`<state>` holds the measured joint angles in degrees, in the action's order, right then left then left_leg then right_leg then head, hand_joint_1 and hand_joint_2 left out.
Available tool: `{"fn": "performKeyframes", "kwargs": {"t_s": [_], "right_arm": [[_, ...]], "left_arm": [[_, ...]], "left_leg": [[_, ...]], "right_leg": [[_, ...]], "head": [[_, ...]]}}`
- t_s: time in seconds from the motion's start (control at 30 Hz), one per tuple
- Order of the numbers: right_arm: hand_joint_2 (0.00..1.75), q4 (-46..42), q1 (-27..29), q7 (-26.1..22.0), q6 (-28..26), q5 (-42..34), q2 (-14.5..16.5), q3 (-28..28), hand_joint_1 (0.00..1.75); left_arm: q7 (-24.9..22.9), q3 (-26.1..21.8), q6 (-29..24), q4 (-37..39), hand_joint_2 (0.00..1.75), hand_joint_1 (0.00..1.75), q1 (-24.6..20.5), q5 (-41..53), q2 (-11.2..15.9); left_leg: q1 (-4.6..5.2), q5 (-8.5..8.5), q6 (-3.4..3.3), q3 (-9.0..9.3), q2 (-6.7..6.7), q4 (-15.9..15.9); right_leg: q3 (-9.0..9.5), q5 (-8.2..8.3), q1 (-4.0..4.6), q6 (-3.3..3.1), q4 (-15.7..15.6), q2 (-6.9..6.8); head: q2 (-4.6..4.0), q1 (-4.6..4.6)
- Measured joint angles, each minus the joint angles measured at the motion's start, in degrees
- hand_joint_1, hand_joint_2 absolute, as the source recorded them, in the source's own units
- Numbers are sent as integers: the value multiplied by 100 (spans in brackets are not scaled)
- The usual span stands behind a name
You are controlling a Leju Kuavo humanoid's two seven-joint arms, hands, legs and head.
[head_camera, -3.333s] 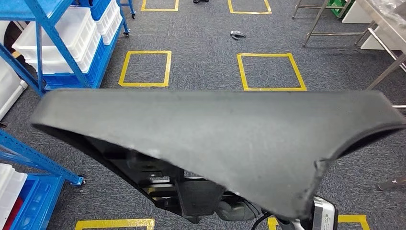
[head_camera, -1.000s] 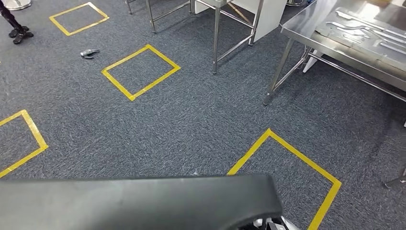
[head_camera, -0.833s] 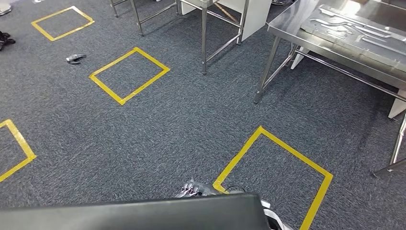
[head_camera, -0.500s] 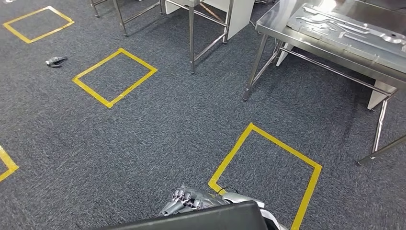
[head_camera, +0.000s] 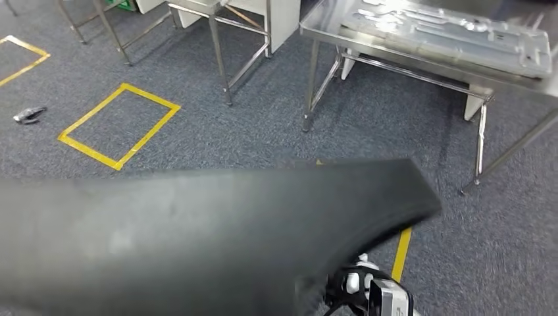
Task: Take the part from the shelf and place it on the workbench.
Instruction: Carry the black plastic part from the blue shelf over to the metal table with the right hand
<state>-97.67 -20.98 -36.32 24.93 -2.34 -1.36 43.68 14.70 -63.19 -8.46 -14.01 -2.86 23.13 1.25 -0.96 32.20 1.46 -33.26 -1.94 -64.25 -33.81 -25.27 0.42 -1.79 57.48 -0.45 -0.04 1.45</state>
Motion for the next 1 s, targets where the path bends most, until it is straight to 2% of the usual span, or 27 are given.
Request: {"fn": "performKeyframes", "kwargs": {"t_s": [0.07,0.1,0.13,0.17,0.2,0.23,0.27,0.3,0.33,0.37,0.4,0.47,0.53,0.57,0.6,0.63,0.67,0.7,0.73,0.8,0.83,0.9,0.93,1.0], "right_arm": [[175,50,21,-1,-40,-30,-7,-63,175],[175,78,46,0,-58,-45,-14,-114,175],[175,106,65,1,-75,-56,-21,-168,175],[175,130,75,3,-87,-63,-27,-219,175],[175,151,78,7,-95,-66,-31,-259,175],[175,167,80,12,-99,-69,-33,-291,175],[175,180,85,23,-98,-72,-32,-321,175],[175,191,93,42,-97,-75,-32,-354,175],[175,204,103,68,-96,-80,-33,-394,175],[175,219,111,93,-97,-87,-35,-438,175],[175,235,120,114,-98,-98,-40,-483,175],[175,266,122,130,-98,-125,-52,-560,175],[175,295,128,133,-82,-163,-68,-624,175],[175,310,142,133,-68,-185,-82,-651,175],[175,326,166,133,-48,-204,-101,-677,175],[175,342,193,130,-30,-221,-126,-699,175],[175,355,222,121,-16,-236,-152,-716,175],[175,364,251,107,-6,-246,-180,-732,175],[175,370,273,86,-2,-251,-205,-748,175],[175,375,310,30,-1,-251,-252,-778,175],[175,379,331,6,-1,-250,-274,-792,175],[175,384,386,-20,-1,-248,-319,-815,175],[175,387,408,-22,-2,-248,-338,-824,175],[175,398,434,-25,-4,-238,-359,-833,175]], "left_arm": [[-28,0,19,-5,175,0,22,59,6],[-50,0,23,-6,175,0,29,83,9],[-68,0,26,-7,175,0,31,100,12],[-80,0,27,-10,175,0,29,114,14],[-84,0,28,-14,175,0,26,127,18],[-84,1,31,-17,175,0,22,136,21],[-84,1,34,-21,175,0,18,144,25],[-83,2,43,-23,175,0,13,149,28],[-82,2,56,-26,175,0,7,154,31],[-82,2,72,-29,175,0,-1,163,35],[-81,2,91,-31,175,0,-12,176,38],[-83,2,120,-31,175,0,-29,203,43],[-85,2,130,-31,175,0,-17,217,44],[-87,2,125,-31,175,0,-4,216,44],[-88,1,114,-31,175,0,4,212,43],[-87,1,102,-31,175,0,8,204,42],[-83,0,94,-31,175,0,7,200,38],[-76,0,89,-31,175,0,5,197,30],[-65,0,89,-31,175,0,7,198,14],[-36,0,88,-31,175,0,16,209,-15],[-25,0,86,-31,175,0,22,216,-25],[-15,0,84,-32,175,0,14,225,-28],[-14,0,86,-32,175,0,5,228,-32],[-12,0,108,-33,175,0,-3,230,-43]], "left_leg": [[-5,280,21,-395,125,-721],[-9,288,32,-530,137,-925],[-17,181,45,-576,145,-928],[-31,-28,57,-512,165,-704],[-52,-262,68,-378,228,-338],[-71,-414,78,-236,353,11],[-86,-495,64,-128,464,260],[-91,-501,38,-74,545,383],[-80,-469,0,-60,570,401],[-76,-476,-52,-55,519,409],[-73,-485,-96,-47,458,425],[-76,-501,-176,-26,340,462],[-54,-493,-223,-17,208,474],[-42,-486,-235,-16,137,474],[-33,-476,-242,-13,64,473],[-26,-466,-244,-5,-4,472],[-17,-453,-245,10,-68,473],[-8,-438,-242,33,-126,475],[4,-420,-234,59,-181,479],[26,-389,-199,104,-290,492],[34,-378,-176,123,-349,505],[37,-353,-122,171,-432,537],[36,-310,-99,181,-370,505],[25,-68,-63,35,-100,122]], "right_leg": [[0,0,-10,-21,7,135],[2,-6,-13,-21,14,208],[3,-14,-20,-14,29,287],[5,-29,-32,3,54,367],[3,-54,-45,28,91,443],[-14,-83,-50,63,141,514],[-42,-105,-56,99,188,581],[-73,-117,-59,133,221,637],[-102,-116,-64,167,234,693],[-121,-107,-77,199,233,746],[-129,-111,-83,231,242,725],[-236,-245,-74,293,463,479],[-563,-559,-74,337,1105,180],[-756,-693,-83,349,1462,121],[-889,-738,-87,351,1694,97],[-919,-677,-86,343,1722,85],[-835,-527,-78,320,1537,64],[-650,-323,-56,276,1172,-6],[-448,-177,-16,223,776,-138],[-189,-37,69,127,254,-331],[-167,-52,95,101,189,-346],[-143,-21,73,59,131,-212],[-108,1,46,39,79,-150],[-38,41,-8,-1,-11,-29]], "head": [[-1,-8],[-1,-8],[-1,-7],[-1,-7],[0,-6],[0,-7],[0,-8],[0,-8],[0,-9],[0,-10],[0,-9],[0,11],[0,33],[0,34],[0,33],[0,33],[-1,34],[-1,33],[-1,33],[0,32],[0,32],[0,29],[-1,29],[-1,17]]}}
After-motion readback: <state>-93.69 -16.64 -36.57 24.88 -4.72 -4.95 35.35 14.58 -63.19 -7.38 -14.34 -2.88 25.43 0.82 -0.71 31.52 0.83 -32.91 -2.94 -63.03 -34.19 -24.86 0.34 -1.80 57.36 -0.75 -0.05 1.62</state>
